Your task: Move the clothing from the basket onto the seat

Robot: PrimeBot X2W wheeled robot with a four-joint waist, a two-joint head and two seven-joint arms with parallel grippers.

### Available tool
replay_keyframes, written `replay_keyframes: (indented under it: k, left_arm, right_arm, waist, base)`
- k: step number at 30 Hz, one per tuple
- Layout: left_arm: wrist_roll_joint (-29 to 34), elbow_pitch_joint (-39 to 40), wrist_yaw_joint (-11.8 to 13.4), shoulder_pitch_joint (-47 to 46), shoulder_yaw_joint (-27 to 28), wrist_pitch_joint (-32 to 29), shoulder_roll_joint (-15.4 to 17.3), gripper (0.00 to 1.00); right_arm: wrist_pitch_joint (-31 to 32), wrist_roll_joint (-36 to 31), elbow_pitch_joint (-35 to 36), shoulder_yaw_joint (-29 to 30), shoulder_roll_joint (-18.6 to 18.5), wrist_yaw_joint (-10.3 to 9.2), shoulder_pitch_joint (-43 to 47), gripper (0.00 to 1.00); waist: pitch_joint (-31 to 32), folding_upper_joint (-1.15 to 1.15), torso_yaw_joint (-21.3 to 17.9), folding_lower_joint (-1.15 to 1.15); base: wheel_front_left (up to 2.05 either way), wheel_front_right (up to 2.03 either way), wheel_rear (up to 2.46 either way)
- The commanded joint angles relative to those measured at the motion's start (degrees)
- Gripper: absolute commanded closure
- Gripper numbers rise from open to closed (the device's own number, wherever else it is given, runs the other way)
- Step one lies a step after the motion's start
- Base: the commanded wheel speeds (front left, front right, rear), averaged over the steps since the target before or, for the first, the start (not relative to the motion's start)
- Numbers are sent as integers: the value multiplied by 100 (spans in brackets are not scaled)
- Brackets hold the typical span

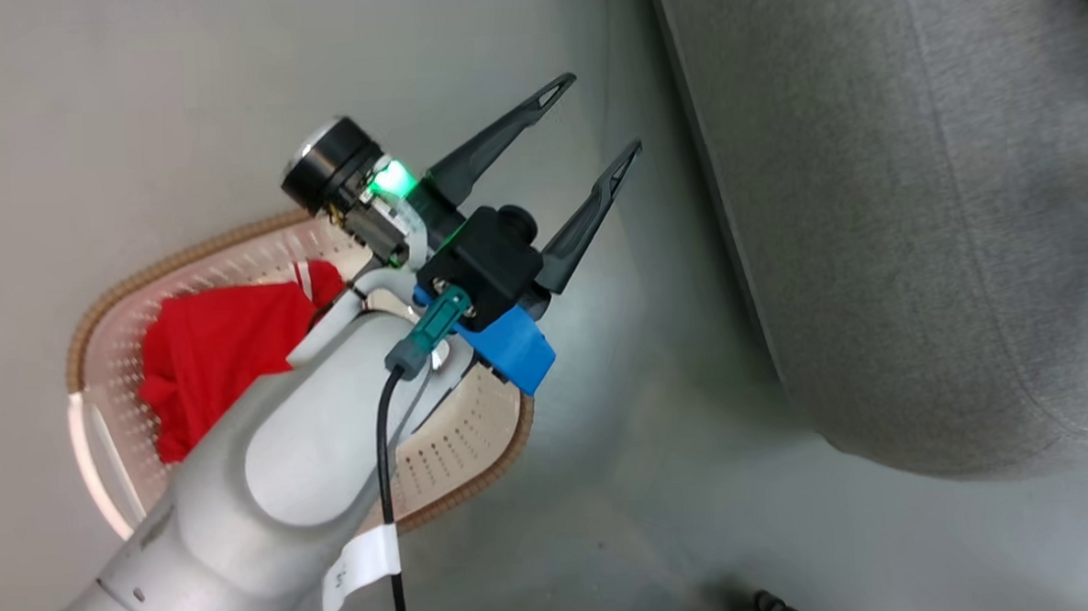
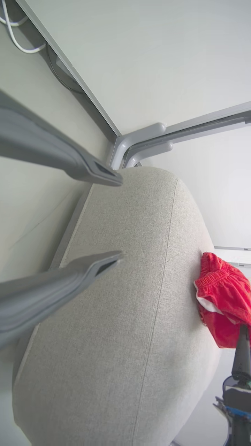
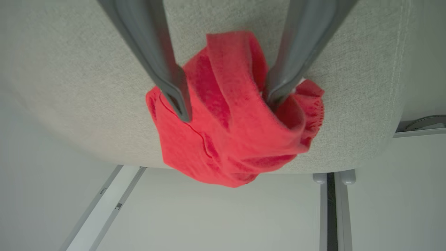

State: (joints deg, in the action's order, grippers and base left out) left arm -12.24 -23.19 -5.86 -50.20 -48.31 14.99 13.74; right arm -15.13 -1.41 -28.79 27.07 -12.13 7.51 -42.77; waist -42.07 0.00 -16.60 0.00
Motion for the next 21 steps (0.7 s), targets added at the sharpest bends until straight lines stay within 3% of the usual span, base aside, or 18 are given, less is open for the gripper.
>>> replay_keyframes:
  k: [1, 11, 21]
  left_arm:
    - [-65, 77, 58, 237, 118, 26, -45, 0]
    - [-312, 401, 292, 1300, 1104, 26, -154, 0]
    - [-225, 698, 282, 2449, 2382, 22, -258, 0]
  right_arm:
    - [-3, 96, 155, -59, 17, -3, 336, 0]
    - [-3, 423, 907, -641, 118, -3, 1449, 0]
    - [-2, 514, 1523, -1516, 370, -2, 2241, 0]
  waist:
    - [492, 0, 61, 0]
    - [1673, 0, 311, 0]
    - [2642, 0, 664, 0]
  base:
    - [0, 0, 0]
    - [0, 0, 0]
    - [0, 0, 0]
